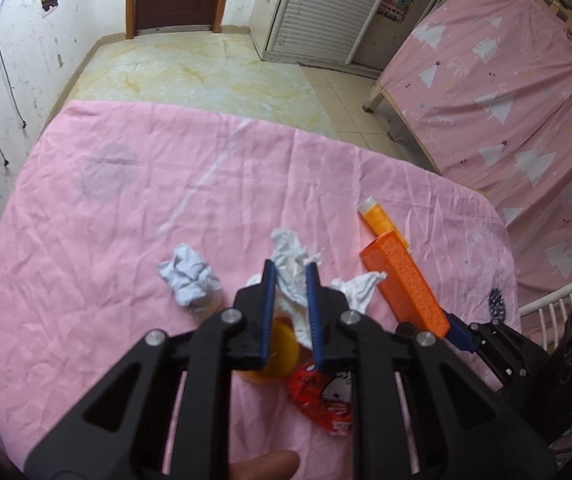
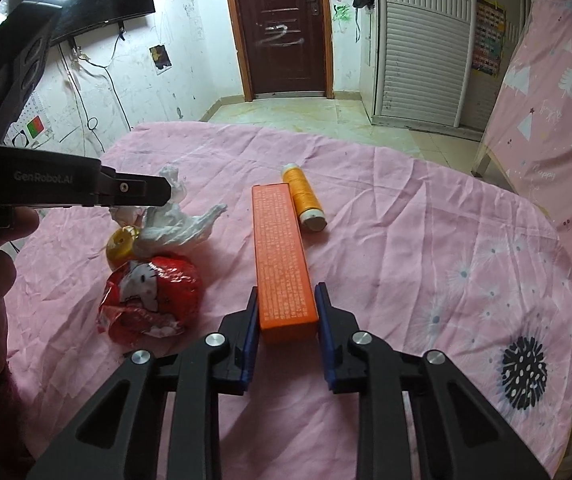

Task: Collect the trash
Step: 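Grasp the white tissue with the left tool while the right tool grasps the orange box, then carry tissue and orange box to the yellow bin and open both tools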

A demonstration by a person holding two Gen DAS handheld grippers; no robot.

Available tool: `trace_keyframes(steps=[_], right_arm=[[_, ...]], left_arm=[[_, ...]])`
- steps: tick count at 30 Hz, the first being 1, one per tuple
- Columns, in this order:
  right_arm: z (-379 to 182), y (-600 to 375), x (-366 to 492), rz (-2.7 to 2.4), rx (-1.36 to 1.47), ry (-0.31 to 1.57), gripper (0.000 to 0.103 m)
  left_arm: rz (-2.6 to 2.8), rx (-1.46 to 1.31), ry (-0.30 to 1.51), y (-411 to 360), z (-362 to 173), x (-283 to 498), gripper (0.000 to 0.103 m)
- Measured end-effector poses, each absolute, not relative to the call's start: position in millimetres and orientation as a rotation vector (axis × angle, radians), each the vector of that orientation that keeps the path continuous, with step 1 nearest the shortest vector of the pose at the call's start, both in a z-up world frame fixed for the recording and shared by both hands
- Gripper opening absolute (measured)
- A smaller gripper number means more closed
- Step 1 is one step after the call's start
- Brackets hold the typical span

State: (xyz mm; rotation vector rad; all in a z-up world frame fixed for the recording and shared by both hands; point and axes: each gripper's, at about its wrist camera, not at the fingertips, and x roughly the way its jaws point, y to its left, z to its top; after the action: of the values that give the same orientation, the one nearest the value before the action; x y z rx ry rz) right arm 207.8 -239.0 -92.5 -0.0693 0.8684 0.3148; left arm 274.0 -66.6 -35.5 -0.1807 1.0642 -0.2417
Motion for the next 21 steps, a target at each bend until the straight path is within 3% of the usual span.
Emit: trace_keyframes(steps=[4, 8, 21], right_arm=[[-91, -240, 202, 0.314, -0.064, 0.860, 0.018], [-86, -243, 196, 0.309, -0.047, 0.840, 0.018], [-60, -258, 173, 0.315, 0.008, 0.752, 0.018]], left_arm=[[-0.231, -0.129, 1.056, -74, -36, 271, 0.014], [-0.230, -0.122, 1.037, -78, -35, 269, 0.004], [-0.249, -0.131, 0.943, -83, -7, 250, 0.003]])
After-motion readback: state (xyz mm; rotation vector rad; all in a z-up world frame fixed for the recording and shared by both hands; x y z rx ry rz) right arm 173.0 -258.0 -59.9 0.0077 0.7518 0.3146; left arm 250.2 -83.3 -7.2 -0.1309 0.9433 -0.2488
